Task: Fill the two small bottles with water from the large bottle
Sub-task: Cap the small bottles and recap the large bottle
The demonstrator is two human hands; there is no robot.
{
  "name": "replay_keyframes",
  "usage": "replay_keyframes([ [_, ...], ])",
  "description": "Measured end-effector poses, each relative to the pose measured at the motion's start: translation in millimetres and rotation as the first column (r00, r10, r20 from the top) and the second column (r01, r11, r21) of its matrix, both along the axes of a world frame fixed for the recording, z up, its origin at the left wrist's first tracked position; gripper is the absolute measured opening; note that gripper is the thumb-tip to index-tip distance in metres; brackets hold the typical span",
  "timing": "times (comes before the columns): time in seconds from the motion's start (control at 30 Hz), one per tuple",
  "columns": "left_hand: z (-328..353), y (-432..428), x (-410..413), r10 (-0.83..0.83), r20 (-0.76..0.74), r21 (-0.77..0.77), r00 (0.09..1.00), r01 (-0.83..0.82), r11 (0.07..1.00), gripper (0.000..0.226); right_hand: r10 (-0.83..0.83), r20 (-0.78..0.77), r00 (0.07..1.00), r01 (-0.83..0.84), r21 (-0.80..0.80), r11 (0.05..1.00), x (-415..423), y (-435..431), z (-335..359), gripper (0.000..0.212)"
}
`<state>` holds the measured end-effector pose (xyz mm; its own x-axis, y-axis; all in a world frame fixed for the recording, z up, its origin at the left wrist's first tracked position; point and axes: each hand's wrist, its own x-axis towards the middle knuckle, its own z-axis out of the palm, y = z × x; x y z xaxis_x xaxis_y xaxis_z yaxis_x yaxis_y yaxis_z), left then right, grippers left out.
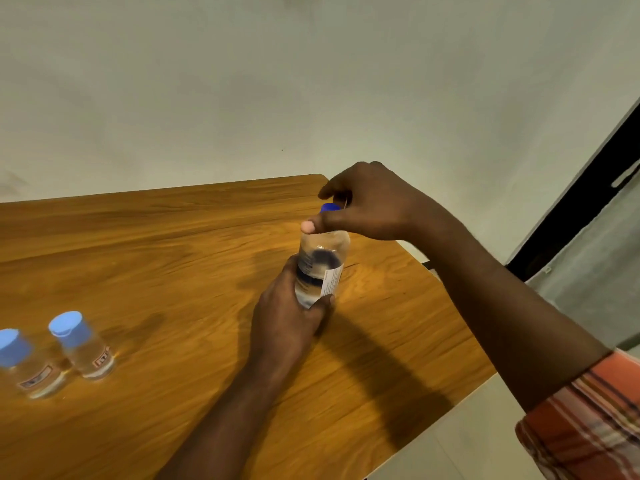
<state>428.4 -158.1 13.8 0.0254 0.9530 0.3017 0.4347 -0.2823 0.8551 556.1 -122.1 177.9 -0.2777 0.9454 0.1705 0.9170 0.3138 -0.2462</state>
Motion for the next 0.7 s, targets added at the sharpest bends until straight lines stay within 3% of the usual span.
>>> replay_keyframes([
  [0.2, -1.4, 0.3, 0.0, 0.001, -0.01, 0.004, 1.0, -0.001, 1.0, 0.075, 0.101, -0.148, 0.984, -0.117, -0.106, 0.987, 13.5, -3.1, 7.3, 0.037],
  [0.4, -0.4, -1.0, 0.8, 0.009, -0.014, 0.008, 1.0, -0.009, 1.0, 0.074, 0.031, -0.09, 0.995, -0.033, -0.014, 0.999, 4.6, -0.8, 5.6, 0.029],
  [0.57, 0.4, -1.2, 0.0, 0.01, -0.006, 0.015, 1.0, -0.01, 1.0, 0.072, -0.098, -0.048, 0.994, 0.103, 0.105, 0.989, -4.5, -3.2, -1.1, 0.038],
  [0.7, 0.5, -1.4, -0.4, 0.006, -0.013, 0.012, 1.0, -0.005, 1.0, 0.073, -0.111, -0.025, 0.994, 0.113, 0.093, 0.989, -2.0, -6.7, -1.5, 0.061],
])
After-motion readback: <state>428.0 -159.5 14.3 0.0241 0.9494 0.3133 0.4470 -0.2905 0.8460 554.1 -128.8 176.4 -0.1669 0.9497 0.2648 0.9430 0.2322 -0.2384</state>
